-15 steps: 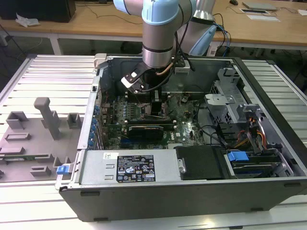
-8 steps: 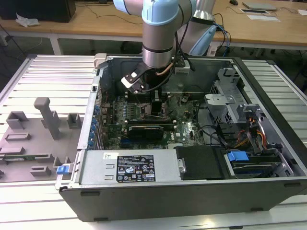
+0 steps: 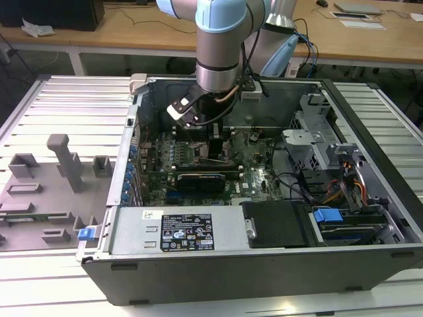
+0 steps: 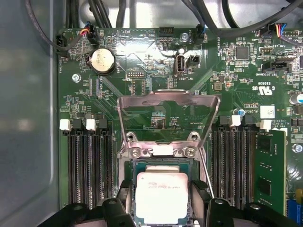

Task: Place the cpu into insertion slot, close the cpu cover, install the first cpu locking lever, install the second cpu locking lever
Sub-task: 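Place the cpu into insertion slot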

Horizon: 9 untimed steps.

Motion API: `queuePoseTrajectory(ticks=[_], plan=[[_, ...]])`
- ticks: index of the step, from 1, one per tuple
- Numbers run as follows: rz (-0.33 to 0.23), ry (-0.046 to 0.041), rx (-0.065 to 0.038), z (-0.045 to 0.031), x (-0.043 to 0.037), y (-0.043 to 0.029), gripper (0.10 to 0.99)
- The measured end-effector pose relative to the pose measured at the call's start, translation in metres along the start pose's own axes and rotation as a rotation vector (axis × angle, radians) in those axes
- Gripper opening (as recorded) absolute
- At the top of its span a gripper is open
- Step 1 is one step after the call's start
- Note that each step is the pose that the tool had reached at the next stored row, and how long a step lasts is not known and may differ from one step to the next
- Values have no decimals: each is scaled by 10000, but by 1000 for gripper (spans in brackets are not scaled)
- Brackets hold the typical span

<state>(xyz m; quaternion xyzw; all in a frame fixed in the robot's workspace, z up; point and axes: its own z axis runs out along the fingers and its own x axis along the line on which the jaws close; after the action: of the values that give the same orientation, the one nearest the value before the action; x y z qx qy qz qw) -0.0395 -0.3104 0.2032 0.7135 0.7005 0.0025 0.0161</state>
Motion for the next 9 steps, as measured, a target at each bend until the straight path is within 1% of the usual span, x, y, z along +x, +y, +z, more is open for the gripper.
queuePoseTrajectory(ticks=[1, 2, 3, 4, 9], plan=[[0, 0, 1, -4, 0, 0, 592], [0, 8, 2, -6, 1, 0, 529], [1, 6, 0, -7, 1, 1, 529], [0, -3, -1, -15, -1, 0, 471], [0, -1, 0, -33, -1, 1, 471]])
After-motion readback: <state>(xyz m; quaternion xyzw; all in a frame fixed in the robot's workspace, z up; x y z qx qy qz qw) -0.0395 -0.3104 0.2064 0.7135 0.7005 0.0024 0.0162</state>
